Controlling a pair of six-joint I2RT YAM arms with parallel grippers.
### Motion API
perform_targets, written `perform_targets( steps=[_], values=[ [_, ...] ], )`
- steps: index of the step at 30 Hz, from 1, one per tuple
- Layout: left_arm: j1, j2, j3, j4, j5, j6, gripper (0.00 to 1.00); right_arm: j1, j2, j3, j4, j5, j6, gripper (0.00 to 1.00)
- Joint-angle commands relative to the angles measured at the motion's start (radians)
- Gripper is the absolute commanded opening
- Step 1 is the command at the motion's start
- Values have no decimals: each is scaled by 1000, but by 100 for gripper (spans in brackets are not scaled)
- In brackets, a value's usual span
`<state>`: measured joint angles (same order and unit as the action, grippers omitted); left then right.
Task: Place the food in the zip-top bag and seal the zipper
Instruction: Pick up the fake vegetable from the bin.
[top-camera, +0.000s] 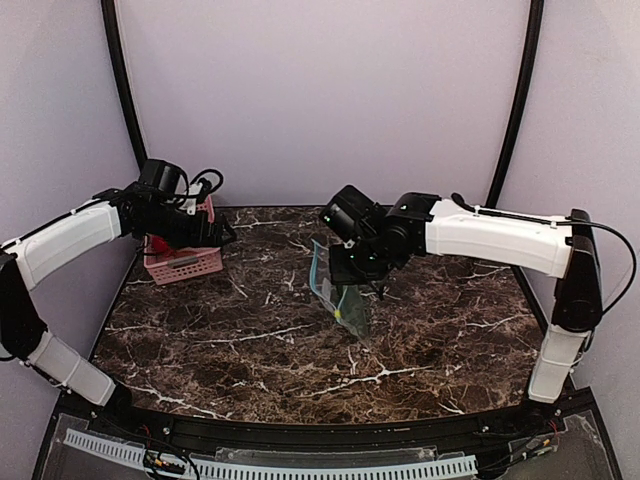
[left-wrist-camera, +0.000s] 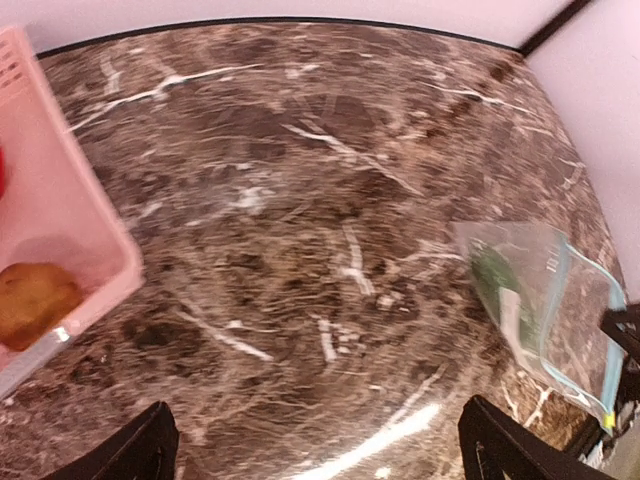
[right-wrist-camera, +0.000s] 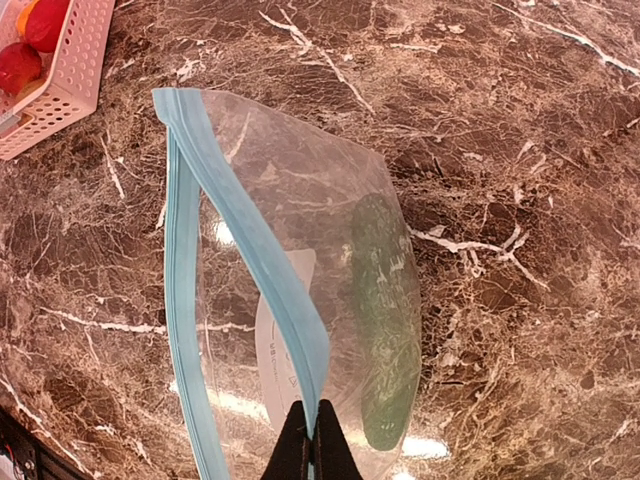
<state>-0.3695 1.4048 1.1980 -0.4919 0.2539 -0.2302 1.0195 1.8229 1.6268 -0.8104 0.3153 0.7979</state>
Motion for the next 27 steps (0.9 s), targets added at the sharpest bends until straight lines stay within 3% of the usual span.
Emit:
perform_targets(
  steps=[1, 10, 13, 15, 27],
  values=[
    [168, 105, 80, -113, -65, 45, 98, 11, 20, 35, 4, -1, -8, 0],
    [332, 341, 263, -119, -236, 66, 90, 11, 38, 70, 11, -15, -27, 0],
    [377, 392, 296, -100, -291, 62, 76, 11, 47, 86, 10, -19, -35, 0],
    [404, 414, 298, -66, -303, 55, 73, 11, 55, 96, 10, -26, -38, 0],
    [454, 531, 293, 79, -446, 60, 68, 11, 63, 104, 13, -48, -28, 0]
  ],
)
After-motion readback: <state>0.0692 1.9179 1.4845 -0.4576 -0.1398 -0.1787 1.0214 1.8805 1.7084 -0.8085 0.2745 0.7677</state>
